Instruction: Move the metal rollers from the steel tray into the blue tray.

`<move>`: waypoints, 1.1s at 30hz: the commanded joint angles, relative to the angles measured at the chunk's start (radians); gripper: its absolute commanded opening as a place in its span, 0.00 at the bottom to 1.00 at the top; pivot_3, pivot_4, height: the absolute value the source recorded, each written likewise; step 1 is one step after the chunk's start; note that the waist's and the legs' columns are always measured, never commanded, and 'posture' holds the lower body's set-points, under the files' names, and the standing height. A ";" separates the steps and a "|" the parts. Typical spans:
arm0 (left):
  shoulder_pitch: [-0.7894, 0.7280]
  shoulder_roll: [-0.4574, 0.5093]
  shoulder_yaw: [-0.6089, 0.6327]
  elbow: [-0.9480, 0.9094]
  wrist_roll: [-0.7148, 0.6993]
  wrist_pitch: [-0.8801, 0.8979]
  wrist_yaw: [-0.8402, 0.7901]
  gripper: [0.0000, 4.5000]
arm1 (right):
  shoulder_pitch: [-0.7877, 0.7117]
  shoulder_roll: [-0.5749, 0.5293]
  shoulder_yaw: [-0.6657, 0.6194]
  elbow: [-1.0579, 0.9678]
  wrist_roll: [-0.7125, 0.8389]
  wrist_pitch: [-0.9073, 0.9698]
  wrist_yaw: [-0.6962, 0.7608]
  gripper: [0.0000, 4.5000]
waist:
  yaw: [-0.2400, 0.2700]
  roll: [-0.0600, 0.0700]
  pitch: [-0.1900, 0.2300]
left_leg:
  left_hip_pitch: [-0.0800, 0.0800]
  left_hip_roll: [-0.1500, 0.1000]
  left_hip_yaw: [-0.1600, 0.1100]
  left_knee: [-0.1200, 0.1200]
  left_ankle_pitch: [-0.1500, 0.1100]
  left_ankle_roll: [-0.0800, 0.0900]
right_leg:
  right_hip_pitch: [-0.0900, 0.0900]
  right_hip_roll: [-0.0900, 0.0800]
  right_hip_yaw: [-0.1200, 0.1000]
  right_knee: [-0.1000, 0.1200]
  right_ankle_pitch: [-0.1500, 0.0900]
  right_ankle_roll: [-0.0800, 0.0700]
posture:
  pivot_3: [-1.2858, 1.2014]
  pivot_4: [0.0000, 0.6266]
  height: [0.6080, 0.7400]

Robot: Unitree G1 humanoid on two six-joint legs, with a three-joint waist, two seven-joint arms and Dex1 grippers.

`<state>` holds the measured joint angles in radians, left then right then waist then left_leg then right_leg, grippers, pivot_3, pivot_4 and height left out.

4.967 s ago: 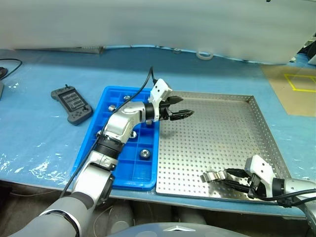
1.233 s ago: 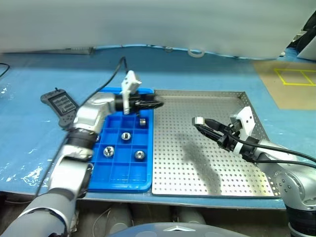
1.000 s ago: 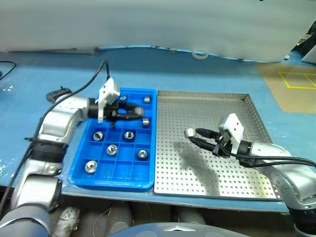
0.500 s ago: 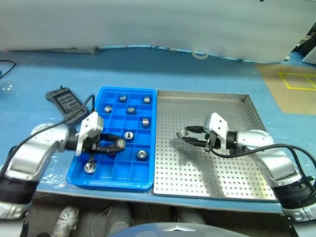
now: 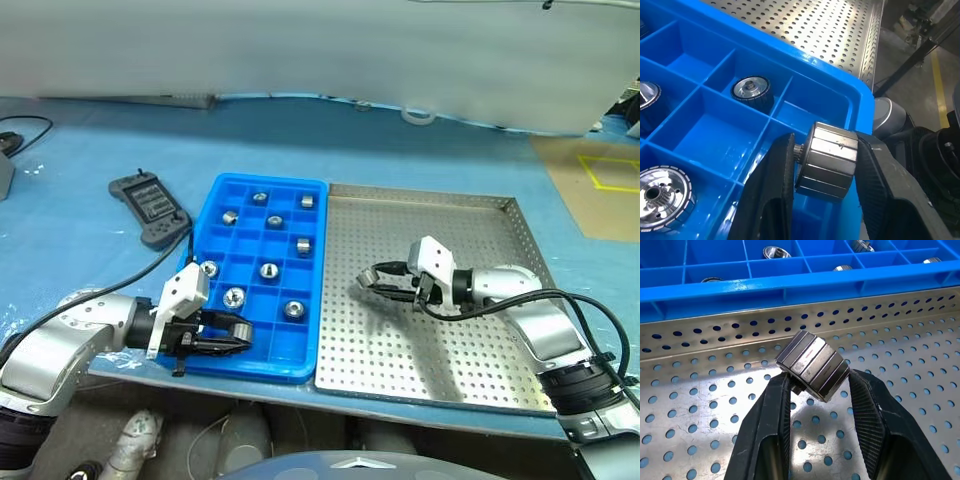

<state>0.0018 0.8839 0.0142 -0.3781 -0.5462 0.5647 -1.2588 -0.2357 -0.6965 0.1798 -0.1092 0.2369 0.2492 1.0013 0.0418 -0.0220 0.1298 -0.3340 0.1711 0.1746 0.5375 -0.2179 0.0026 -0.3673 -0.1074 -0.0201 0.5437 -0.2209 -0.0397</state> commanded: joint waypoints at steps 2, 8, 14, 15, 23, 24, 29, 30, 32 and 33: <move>-0.023 0.014 -0.020 -0.021 0.000 0.005 0.004 0.30 | 0.005 0.000 -0.031 -0.053 0.008 0.002 -0.011 0.30 | -0.001 -0.001 0.000 | 0.000 0.000 0.000 0.000 0.000 0.000 | -0.001 0.000 0.000 0.001 0.000 0.000 | 0.50 0.24 1.00; -0.035 0.025 -0.033 0.003 0.005 0.035 0.017 0.51 | 0.018 -0.001 -0.041 -0.097 0.015 0.037 -0.028 0.30 | -0.002 -0.001 0.000 | 0.001 0.000 0.001 0.000 0.000 0.000 | 0.000 0.000 0.000 0.001 0.000 0.000 | 0.50 0.24 1.00; -0.070 0.029 -0.009 -0.016 -0.030 0.081 0.041 0.65 | 0.010 0.003 -0.049 -0.136 0.033 0.088 -0.041 0.30 | -0.002 -0.001 -0.001 | 0.001 0.000 0.000 0.000 0.001 -0.001 | 0.000 0.000 0.000 0.002 0.000 0.000 | 0.50 0.24 1.00; -0.104 0.016 -0.001 -0.008 -0.042 0.094 0.056 0.65 | 0.007 0.003 -0.051 -0.142 0.037 0.096 -0.041 0.30 | -0.002 -0.001 -0.001 | 0.001 0.000 0.000 0.000 0.001 -0.001 | 0.000 0.000 0.000 0.003 0.000 0.000 | 0.50 0.24 1.00; -0.349 -0.105 0.080 0.216 -0.059 0.057 0.149 0.65 | -0.107 0.051 -0.061 -0.129 0.114 0.180 -0.034 0.30 | -0.006 -0.002 -0.001 | 0.001 0.000 0.001 0.003 0.003 -0.004 | -0.002 0.000 0.001 0.009 0.000 0.000 | 0.51 0.24 1.00; -0.357 -0.109 0.089 0.244 -0.046 0.040 0.155 0.65 | -0.144 0.074 -0.045 -0.102 0.109 0.176 -0.034 0.30 | -0.008 -0.002 -0.001 | 0.001 0.001 0.000 0.003 0.003 -0.005 | -0.002 0.001 0.001 0.010 0.000 0.000 | 0.51 0.24 1.00; -0.348 -0.088 0.145 0.366 -0.001 -0.017 0.185 0.65 | -0.278 0.192 0.049 0.062 0.030 0.096 -0.032 0.30 | -0.013 -0.005 -0.003 | 0.000 0.002 0.000 0.002 0.005 -0.009 | -0.004 0.001 -0.001 0.010 0.000 0.000 | 0.54 0.24 1.00; -0.331 -0.071 0.171 0.388 0.000 -0.019 0.186 0.65 | -0.314 0.232 0.076 0.104 0.012 0.075 -0.033 0.30 | -0.018 -0.006 -0.003 | -0.001 0.002 0.000 0.002 0.005 -0.008 | -0.004 0.001 -0.002 0.010 0.000 0.000 | 0.54 0.24 1.00; -0.292 -0.041 0.224 0.434 0.004 -0.029 0.188 0.65 | -0.381 0.311 0.114 0.177 -0.006 0.052 -0.024 0.30 | -0.022 -0.008 -0.003 | -0.003 0.002 -0.001 0.002 0.006 -0.008 | -0.007 0.002 -0.003 0.010 0.000 0.000 | 0.55 0.24 1.00; -0.275 -0.034 0.251 0.455 0.007 -0.033 0.199 0.65 | -0.412 0.343 0.132 0.213 -0.019 0.036 -0.017 0.30 | -0.025 -0.008 -0.003 | -0.004 0.002 -0.001 0.002 0.006 -0.008 | -0.008 0.002 -0.003 0.010 0.000 0.000 | 0.55 0.24 1.00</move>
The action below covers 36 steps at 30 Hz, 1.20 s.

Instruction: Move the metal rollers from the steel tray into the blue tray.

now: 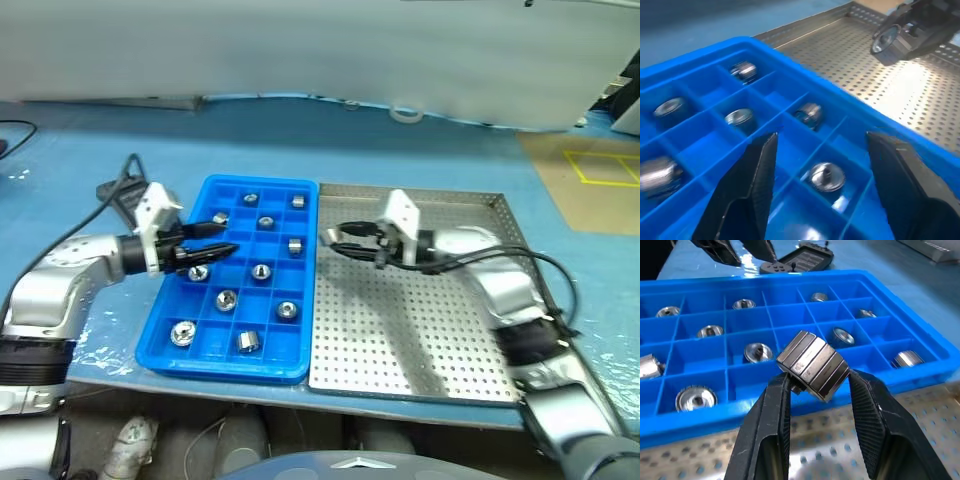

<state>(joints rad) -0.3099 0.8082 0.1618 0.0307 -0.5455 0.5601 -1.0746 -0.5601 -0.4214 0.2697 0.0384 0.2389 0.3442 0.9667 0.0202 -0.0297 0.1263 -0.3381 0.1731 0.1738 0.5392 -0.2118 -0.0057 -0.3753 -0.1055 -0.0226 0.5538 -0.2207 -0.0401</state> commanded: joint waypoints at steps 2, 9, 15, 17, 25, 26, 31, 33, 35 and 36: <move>0.066 0.053 0.143 0.068 0.004 -0.032 0.029 0.65 | -0.137 0.112 0.073 0.134 -0.056 -0.102 0.032 0.30 | 0.001 0.000 0.000 | -0.002 0.000 0.000 0.000 0.000 0.000 | -0.001 0.000 -0.001 0.000 0.000 0.000 | 0.55 0.24 1.00; 0.212 0.030 0.246 -0.046 -0.023 -0.020 0.097 0.65 | -0.270 0.275 0.123 0.369 -0.107 -0.221 0.085 0.30 | 0.055 -0.004 0.001 | -0.007 -0.001 0.000 0.001 -0.001 0.000 | -0.001 -0.001 -0.005 0.000 0.000 -0.001 | 0.60 0.24 1.00; 0.285 -0.025 0.299 -0.179 -0.073 0.024 0.178 0.65 | -0.298 0.336 0.120 0.479 -0.126 -0.288 0.117 0.30 | 0.089 -0.004 0.002 | -0.007 -0.002 -0.002 0.001 -0.001 -0.001 | 0.000 -0.002 -0.005 0.000 0.000 -0.001 | 0.62 0.24 1.00; 0.321 -0.029 0.303 -0.203 -0.068 0.023 0.188 0.65 | -0.296 0.343 0.121 0.485 -0.132 -0.296 0.126 0.30 | 0.089 -0.005 0.002 | -0.006 -0.001 -0.003 0.001 0.000 -0.002 | 0.000 -0.002 -0.005 0.000 0.000 -0.001 | 0.63 0.24 1.00; 0.362 -0.042 0.321 -0.258 -0.101 0.041 0.222 0.65 | -0.348 0.376 0.080 0.594 -0.158 -0.361 0.075 0.30 | 0.090 -0.005 0.003 | -0.003 0.003 -0.011 -0.003 0.003 -0.008 | -0.001 0.002 -0.006 0.001 0.000 -0.001 | 0.63 0.24 1.00; 0.360 -0.041 0.321 -0.257 -0.102 0.042 0.223 0.65 | -0.357 0.381 0.073 0.606 -0.161 -0.371 0.064 0.30 | 0.090 -0.005 0.003 | -0.003 0.003 -0.011 -0.003 0.004 -0.008 | -0.001 0.003 -0.006 0.001 0.000 -0.001 | 0.63 0.24 1.00; 0.336 -0.037 0.305 -0.235 -0.095 0.037 0.230 0.65 | -0.375 0.404 0.045 0.649 -0.182 -0.412 -0.010 0.30 | 0.090 -0.005 0.003 | -0.004 0.006 -0.011 -0.003 0.004 -0.009 | -0.001 0.006 -0.006 0.000 0.000 -0.001 | 0.63 0.24 1.00; 0.321 -0.036 0.287 -0.226 -0.088 0.033 0.226 0.65 | -0.386 0.409 0.043 0.697 -0.216 -0.459 -0.063 0.30 | 0.089 -0.005 0.003 | -0.004 0.006 -0.010 -0.003 0.004 -0.010 | -0.001 0.007 -0.005 0.000 0.000 -0.001 | 0.62 0.24 1.00; 0.300 -0.037 0.274 -0.216 -0.085 0.033 0.226 0.65 | -0.406 0.419 0.025 0.752 -0.234 -0.480 -0.128 0.30 | 0.088 -0.005 0.003 | -0.004 0.007 -0.010 -0.003 0.005 -0.011 | -0.001 0.008 -0.005 0.000 0.000 -0.001 | 0.62 0.24 1.00; 0.290 -0.037 0.269 -0.210 -0.084 0.033 0.225 0.65 | -0.418 0.424 0.012 0.779 -0.235 -0.483 -0.155 0.30 | 0.088 -0.005 0.003 | -0.004 0.008 -0.010 -0.004 0.005 -0.012 | -0.002 0.009 -0.005 0.000 0.000 -0.001 | 0.62 0.24 1.00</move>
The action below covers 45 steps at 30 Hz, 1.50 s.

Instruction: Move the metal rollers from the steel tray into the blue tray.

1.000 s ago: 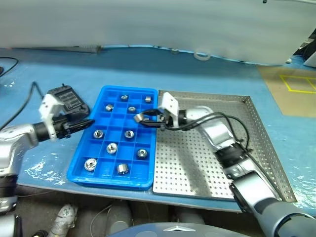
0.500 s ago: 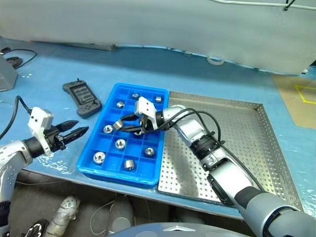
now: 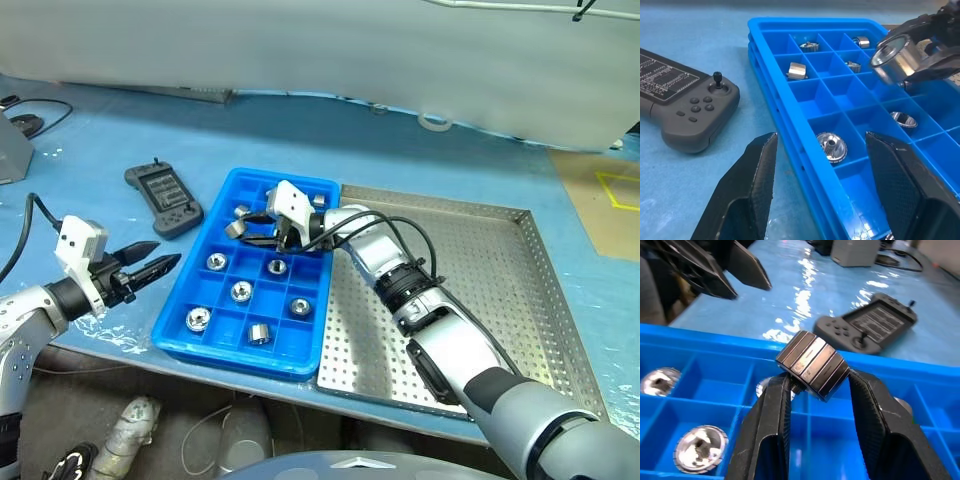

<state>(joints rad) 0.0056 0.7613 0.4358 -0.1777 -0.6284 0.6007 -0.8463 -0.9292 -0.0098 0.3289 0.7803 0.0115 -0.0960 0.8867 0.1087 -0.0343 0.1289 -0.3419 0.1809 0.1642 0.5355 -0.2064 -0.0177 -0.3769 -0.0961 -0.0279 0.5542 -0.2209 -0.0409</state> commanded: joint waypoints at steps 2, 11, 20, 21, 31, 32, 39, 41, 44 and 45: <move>-0.037 0.013 -0.015 0.008 0.003 -0.011 -0.009 0.65 | -0.069 0.019 -0.063 0.084 -0.017 -0.057 -0.119 0.30 | -0.003 0.000 0.000 | 0.000 0.001 0.001 0.000 0.000 -0.001 | 0.000 0.001 0.001 0.000 0.000 0.000 | 0.62 0.24 1.00; -0.081 0.016 -0.050 0.044 0.017 -0.018 -0.029 0.65 | -0.090 0.036 -0.087 0.191 -0.050 -0.105 -0.176 0.30 | -0.010 0.000 0.000 | 0.000 0.006 0.006 -0.001 0.001 -0.004 | -0.001 0.006 0.000 0.000 0.000 0.000 | 0.61 0.24 1.00; -0.096 0.011 -0.065 0.062 0.026 -0.023 -0.036 0.65 | -0.068 0.056 -0.086 0.192 -0.072 -0.111 -0.174 0.30 | -0.009 0.000 0.000 | 0.000 0.007 0.006 -0.001 0.001 -0.005 | -0.002 0.007 0.000 0.001 0.000 0.000 | 0.60 0.24 1.00; -0.096 0.010 -0.066 0.062 0.026 -0.023 -0.036 0.65 | -0.070 0.054 -0.082 0.203 -0.086 -0.122 -0.195 0.30 | -0.009 0.000 0.000 | 0.000 0.007 0.006 -0.001 0.001 -0.005 | -0.002 0.007 0.000 0.001 0.000 0.000 | 0.60 0.24 1.00; -0.100 0.006 -0.073 0.068 0.027 -0.027 -0.038 0.66 | -0.076 0.052 -0.115 0.199 -0.072 -0.106 -0.183 0.73 | -0.010 0.000 0.000 | 0.000 0.008 0.007 -0.001 0.001 -0.006 | -0.002 0.007 0.000 0.001 0.000 0.000 | 0.60 0.24 1.00; -0.104 0.004 -0.077 0.070 0.027 -0.028 -0.039 0.66 | -0.074 0.047 -0.121 0.184 -0.065 -0.105 -0.173 0.73 | -0.010 0.000 0.000 | 0.000 0.008 0.007 -0.001 0.001 -0.006 | -0.002 0.007 0.000 0.001 0.000 0.000 | 0.60 0.24 1.00; -0.174 -0.013 -0.135 0.106 0.039 -0.043 -0.057 0.66 | -0.016 -0.037 -0.184 -0.014 -0.007 -0.024 -0.138 0.73 | -0.008 0.000 0.000 | 0.001 0.007 0.007 -0.001 0.001 -0.006 | -0.001 0.007 0.000 0.001 0.000 0.000 | 0.58 0.24 1.00; -0.202 -0.022 -0.153 0.119 0.041 -0.045 -0.064 0.66 | 0.025 -0.081 -0.217 -0.137 0.041 0.052 -0.114 0.73 | -0.009 0.000 0.000 | 0.001 0.007 0.007 -0.001 0.001 -0.006 | 0.000 0.007 0.001 0.000 0.000 0.000 | 0.57 0.24 1.00; -0.271 -0.047 -0.198 0.166 0.053 -0.058 -0.081 0.66 | 0.148 -0.176 -0.246 -0.405 0.119 0.202 -0.049 0.73 | -0.006 0.000 0.000 | 0.001 0.006 0.006 -0.001 0.001 -0.006 | 0.001 0.007 0.001 0.000 0.001 0.001 | 0.55 0.24 1.00; -0.292 -0.056 -0.214 0.181 0.059 -0.062 -0.086 0.66 | 0.190 -0.205 -0.246 -0.481 0.133 0.244 -0.037 0.73 | -0.009 0.000 0.000 | 0.001 0.006 0.006 -0.001 0.001 -0.006 | 0.002 0.007 0.001 0.000 0.002 0.003 | 0.55 0.24 1.00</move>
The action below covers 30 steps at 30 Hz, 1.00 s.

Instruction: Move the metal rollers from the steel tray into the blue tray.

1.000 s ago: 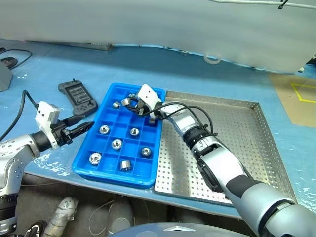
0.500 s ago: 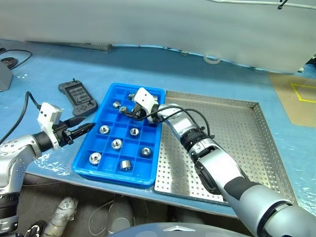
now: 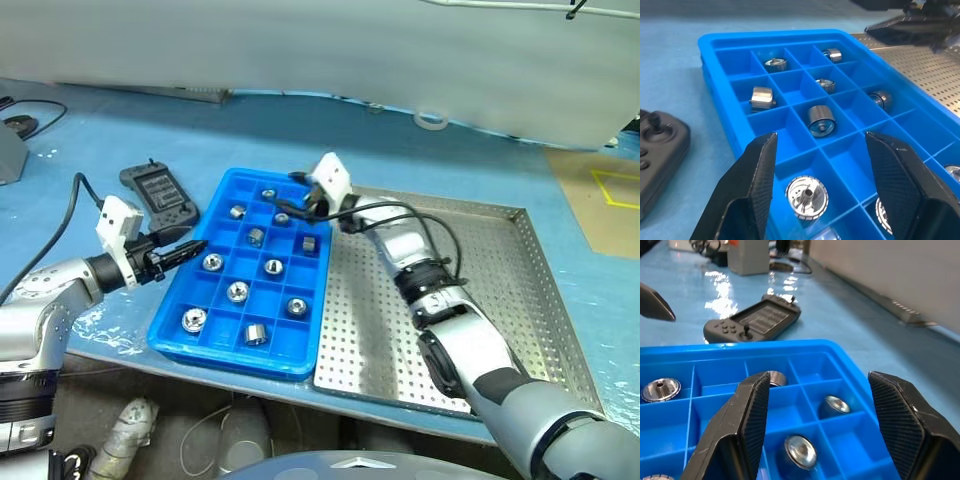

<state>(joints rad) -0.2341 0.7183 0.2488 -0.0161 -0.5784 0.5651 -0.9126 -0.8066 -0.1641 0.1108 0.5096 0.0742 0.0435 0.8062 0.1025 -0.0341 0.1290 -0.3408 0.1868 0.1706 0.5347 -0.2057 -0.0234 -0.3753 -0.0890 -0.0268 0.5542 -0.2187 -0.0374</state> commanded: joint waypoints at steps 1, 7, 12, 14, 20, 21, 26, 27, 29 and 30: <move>-0.076 -0.025 -0.048 0.036 0.018 -0.032 -0.026 0.66 | 0.116 -0.086 -0.027 -0.289 0.081 0.146 0.057 0.73 | -0.003 0.000 0.000 | 0.001 0.000 0.000 0.000 0.000 0.000 | 0.000 0.000 0.000 0.000 0.000 0.001 | 0.54 0.24 1.00; -0.233 -0.132 -0.242 0.125 0.106 -0.082 -0.092 0.66 | 0.375 -0.257 -0.144 -0.620 0.130 0.344 -0.020 0.73 | -0.013 0.002 0.001 | 0.006 0.000 0.002 -0.002 -0.001 0.001 | 0.004 0.000 0.003 -0.002 0.000 0.001 | 0.50 0.24 1.00; -0.344 -0.268 -0.339 0.215 0.132 -0.110 -0.137 0.66 | 0.543 -0.295 -0.267 -0.761 0.134 0.412 -0.151 0.73 | -0.038 0.004 0.002 | 0.008 0.000 0.004 -0.002 -0.001 0.000 | 0.004 0.000 0.005 -0.004 0.000 0.001 | 0.46 0.24 1.00; -0.373 -0.314 -0.372 0.251 0.146 -0.126 -0.161 0.66 | 0.595 -0.303 -0.303 -0.807 0.131 0.430 -0.192 0.73 | -0.053 0.004 0.002 | 0.008 0.000 0.005 -0.002 -0.001 0.001 | 0.005 0.000 0.005 -0.004 0.000 0.001 | 0.44 0.24 1.00; -0.441 -0.379 -0.384 0.372 0.186 -0.190 -0.196 0.66 | 0.666 -0.318 -0.378 -0.876 0.123 0.470 -0.295 0.73 | -0.105 0.004 0.002 | 0.008 0.000 0.005 -0.002 -0.001 0.002 | 0.004 0.000 0.007 -0.006 0.000 0.001 | 0.41 0.24 1.00; -0.445 -0.383 -0.380 0.382 0.189 -0.198 -0.197 0.66 | 0.669 -0.321 -0.379 -0.875 0.121 0.469 -0.303 0.73 | -0.111 0.005 0.002 | 0.008 0.000 0.005 -0.002 -0.001 0.002 | 0.005 0.000 0.007 -0.006 0.000 0.001 | 0.41 0.24 1.00; -0.458 -0.416 -0.350 0.425 0.202 -0.237 -0.151 0.66 | 0.636 -0.314 -0.363 -0.845 0.104 0.460 -0.366 0.73 | -0.116 0.007 0.002 | 0.008 0.000 0.005 -0.002 -0.002 0.004 | 0.006 -0.001 0.007 -0.008 0.000 0.000 | 0.43 0.24 1.00; -0.456 -0.423 -0.346 0.418 0.201 -0.236 -0.145 0.66 | 0.624 -0.311 -0.360 -0.835 0.103 0.459 -0.377 0.73 | -0.115 0.007 0.002 | 0.008 0.000 0.005 -0.002 -0.002 0.004 | 0.006 -0.001 0.007 -0.008 0.000 0.000 | 0.43 0.24 1.00; -0.438 -0.430 -0.346 0.384 0.197 -0.228 -0.140 0.66 | 0.605 -0.311 -0.349 -0.816 0.103 0.456 -0.382 0.73 | -0.114 0.007 0.002 | 0.007 -0.001 0.005 -0.002 -0.002 0.004 | 0.006 -0.001 0.007 -0.009 0.000 0.000 | 0.44 0.24 1.00; -0.426 -0.432 -0.347 0.367 0.196 -0.225 -0.139 0.66 | 0.596 -0.312 -0.342 -0.805 0.103 0.452 -0.383 0.73 | -0.113 0.007 0.002 | 0.008 -0.001 0.005 -0.002 -0.003 0.005 | 0.006 -0.001 0.007 -0.009 0.000 0.000 | 0.44 0.24 1.00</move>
<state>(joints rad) -0.6619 0.2909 -0.1137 0.4029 -0.3717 0.3491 -1.0548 -0.1952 -0.4728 -0.2315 -0.2881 0.1778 0.5123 0.4311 -0.0110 -0.0274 0.1306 -0.3333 0.1859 0.1760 0.5331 -0.2085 -0.0182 -0.3693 -0.0902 -0.0199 0.5450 -0.2185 -0.0378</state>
